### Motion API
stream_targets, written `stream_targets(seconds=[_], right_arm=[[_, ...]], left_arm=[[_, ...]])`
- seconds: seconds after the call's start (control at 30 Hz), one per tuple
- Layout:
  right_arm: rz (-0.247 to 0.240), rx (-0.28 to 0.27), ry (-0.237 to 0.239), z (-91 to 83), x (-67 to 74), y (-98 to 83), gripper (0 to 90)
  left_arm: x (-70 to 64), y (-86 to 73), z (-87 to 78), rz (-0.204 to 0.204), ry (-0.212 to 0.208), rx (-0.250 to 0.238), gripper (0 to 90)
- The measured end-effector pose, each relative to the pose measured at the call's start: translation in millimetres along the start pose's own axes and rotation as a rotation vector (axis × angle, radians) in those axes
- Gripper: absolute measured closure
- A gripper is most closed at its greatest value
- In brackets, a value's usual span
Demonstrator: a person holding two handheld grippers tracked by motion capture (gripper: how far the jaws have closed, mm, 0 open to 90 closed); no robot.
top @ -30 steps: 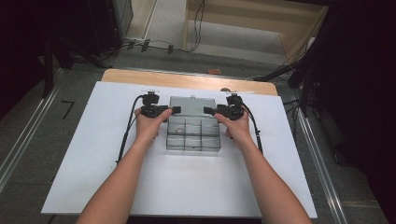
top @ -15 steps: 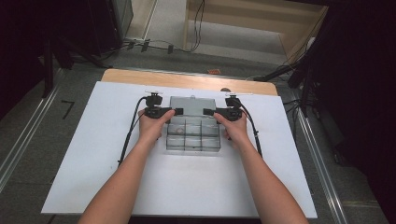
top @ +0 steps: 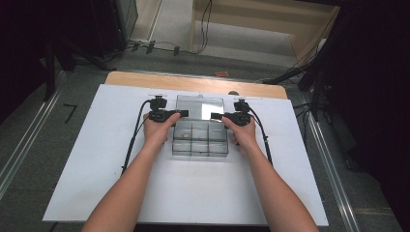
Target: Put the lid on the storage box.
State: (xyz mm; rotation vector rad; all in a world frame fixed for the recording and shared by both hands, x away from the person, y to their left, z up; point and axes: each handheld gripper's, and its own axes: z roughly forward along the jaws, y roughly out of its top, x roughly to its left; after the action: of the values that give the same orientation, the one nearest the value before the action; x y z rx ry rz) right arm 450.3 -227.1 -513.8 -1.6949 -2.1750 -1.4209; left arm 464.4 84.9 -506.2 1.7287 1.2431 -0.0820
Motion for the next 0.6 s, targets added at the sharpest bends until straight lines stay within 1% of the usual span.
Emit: stream_targets(seconds=[0.13, 0.17, 0.27, 0.4, 0.5, 0.6], right_arm=[[-0.029, -0.024, -0.001, -5.5, 1.2, 1.0, 41.7], [-0.034, -0.038, -0.002, -7.3, 1.4, 1.1, 44.3], [-0.051, -0.072, -0.004, -12.5, 2.8, 1.1, 50.6], [-0.087, -0.106, -0.004, -18.9, 4.5, -0.2, 56.5], [-0.134, -0.132, 0.0, -24.1, 5.7, -2.5, 60.0], [-0.171, -0.142, -0.002, -27.5, 7.1, -3.6, 62.8]], left_arm=[[-0.9, 1.8, -3.6, 0.008, -0.008, -0.027, 53.5], [-1.5, 2.3, -4.8, 0.011, -0.012, -0.034, 54.8], [-3.9, 4.0, -8.5, 0.034, -0.011, -0.051, 58.8], [-6.1, 5.4, -13.3, 0.067, -0.015, -0.067, 62.5], [-8.3, 5.5, -16.6, 0.098, -0.017, -0.081, 64.6], [-8.6, 3.6, -19.2, 0.11, -0.027, -0.099, 66.6]])
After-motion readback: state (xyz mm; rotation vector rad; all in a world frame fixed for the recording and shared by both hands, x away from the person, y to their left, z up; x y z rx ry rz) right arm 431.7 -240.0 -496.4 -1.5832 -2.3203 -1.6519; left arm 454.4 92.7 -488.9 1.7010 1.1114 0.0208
